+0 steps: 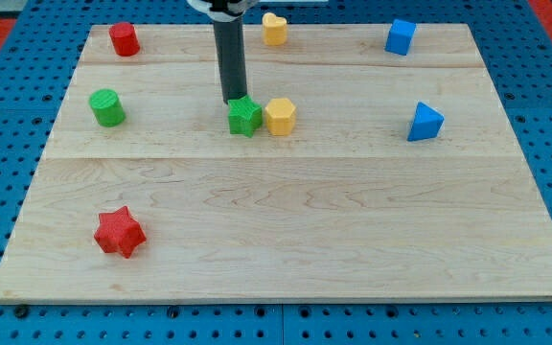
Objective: Move the yellow hexagon diagonal to the green star
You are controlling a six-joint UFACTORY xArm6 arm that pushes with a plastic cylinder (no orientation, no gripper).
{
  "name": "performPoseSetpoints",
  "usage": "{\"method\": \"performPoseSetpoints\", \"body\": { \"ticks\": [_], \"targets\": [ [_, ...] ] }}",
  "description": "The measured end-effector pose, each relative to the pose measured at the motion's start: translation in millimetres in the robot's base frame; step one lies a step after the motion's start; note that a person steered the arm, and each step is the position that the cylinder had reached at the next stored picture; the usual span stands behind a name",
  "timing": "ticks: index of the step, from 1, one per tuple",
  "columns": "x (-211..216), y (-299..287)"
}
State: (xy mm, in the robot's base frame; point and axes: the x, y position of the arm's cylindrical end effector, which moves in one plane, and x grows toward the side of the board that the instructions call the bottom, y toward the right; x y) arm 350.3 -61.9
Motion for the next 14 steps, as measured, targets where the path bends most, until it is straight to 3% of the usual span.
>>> {"method": "performPoseSetpoints", "body": {
  "ticks": [4, 6, 8, 9, 10, 11, 12, 13, 14],
  "targets": [
    [0.1, -1.1],
    [-41.9, 52.1],
    [32.3, 63.1],
    [68.9, 105.8],
    [79.0, 97.6],
    [78.5, 53.7],
    [94.9, 61.7],
    [119.6, 141.3],
    [126.8, 181.8]
  ]
}}
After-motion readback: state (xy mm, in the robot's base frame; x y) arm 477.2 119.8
